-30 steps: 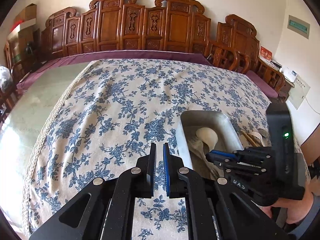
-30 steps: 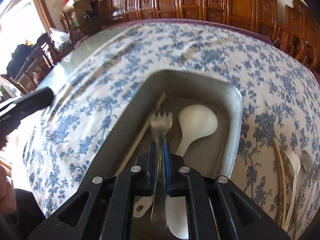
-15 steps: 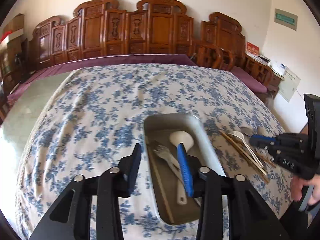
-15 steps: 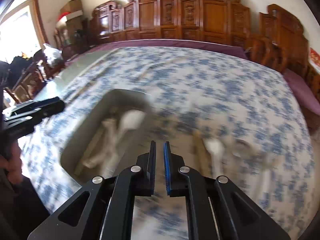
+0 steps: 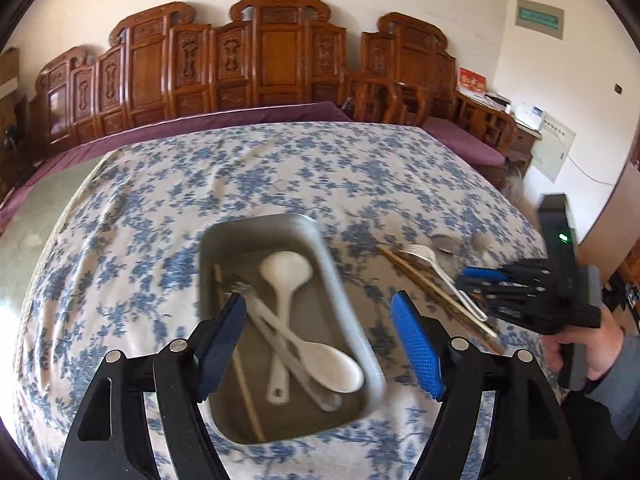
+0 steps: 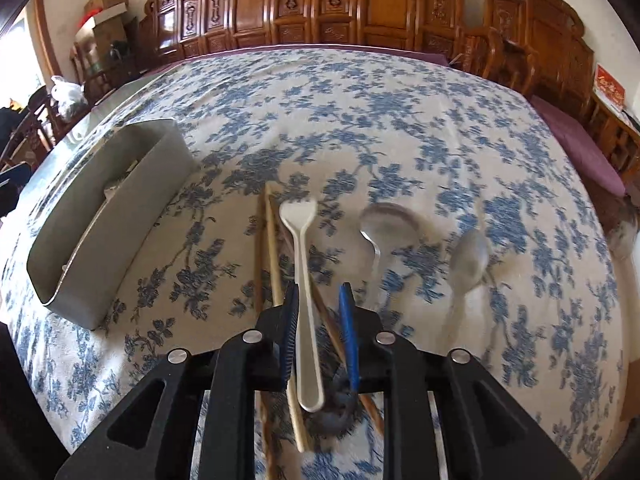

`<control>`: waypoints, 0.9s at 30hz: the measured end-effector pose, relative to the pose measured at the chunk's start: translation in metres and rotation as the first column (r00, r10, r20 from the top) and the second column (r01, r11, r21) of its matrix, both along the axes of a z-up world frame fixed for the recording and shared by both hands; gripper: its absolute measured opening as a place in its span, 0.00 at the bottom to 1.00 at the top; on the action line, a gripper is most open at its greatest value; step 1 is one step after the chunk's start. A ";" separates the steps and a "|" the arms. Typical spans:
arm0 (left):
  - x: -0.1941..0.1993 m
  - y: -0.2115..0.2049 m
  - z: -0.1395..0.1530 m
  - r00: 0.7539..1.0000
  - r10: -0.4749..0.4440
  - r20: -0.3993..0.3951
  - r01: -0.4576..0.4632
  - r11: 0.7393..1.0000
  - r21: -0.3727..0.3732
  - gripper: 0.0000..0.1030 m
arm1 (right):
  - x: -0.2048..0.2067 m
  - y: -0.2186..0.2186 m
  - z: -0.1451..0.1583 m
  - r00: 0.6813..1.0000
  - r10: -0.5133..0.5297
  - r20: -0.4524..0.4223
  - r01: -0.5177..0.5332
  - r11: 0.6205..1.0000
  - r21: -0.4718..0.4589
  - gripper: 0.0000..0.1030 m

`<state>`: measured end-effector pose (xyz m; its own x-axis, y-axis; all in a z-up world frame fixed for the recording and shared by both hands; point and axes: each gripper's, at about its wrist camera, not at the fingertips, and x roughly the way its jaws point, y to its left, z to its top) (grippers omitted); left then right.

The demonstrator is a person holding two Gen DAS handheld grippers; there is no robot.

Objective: Organize utensils
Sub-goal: 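Reach the right tool back to the pile and grasp a white plastic fork, then grasp a wooden chopstick with the left tool while the right tool holds the white fork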

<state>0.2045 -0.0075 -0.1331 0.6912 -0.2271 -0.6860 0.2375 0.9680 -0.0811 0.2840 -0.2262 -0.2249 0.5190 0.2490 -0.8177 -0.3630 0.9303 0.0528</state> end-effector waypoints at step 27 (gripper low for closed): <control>-0.017 -0.069 -0.014 0.998 -0.051 -0.041 0.054 0.996 0.070 0.70 | -0.012 -0.047 0.018 0.997 -0.032 0.071 0.026 0.996 0.085 0.09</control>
<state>0.1873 -0.0761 -0.1466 0.6519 -0.2121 -0.7280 0.2862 0.9579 -0.0228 0.2715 -0.2729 -0.2073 0.5839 0.2993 -0.7546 -0.3414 0.9339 0.1063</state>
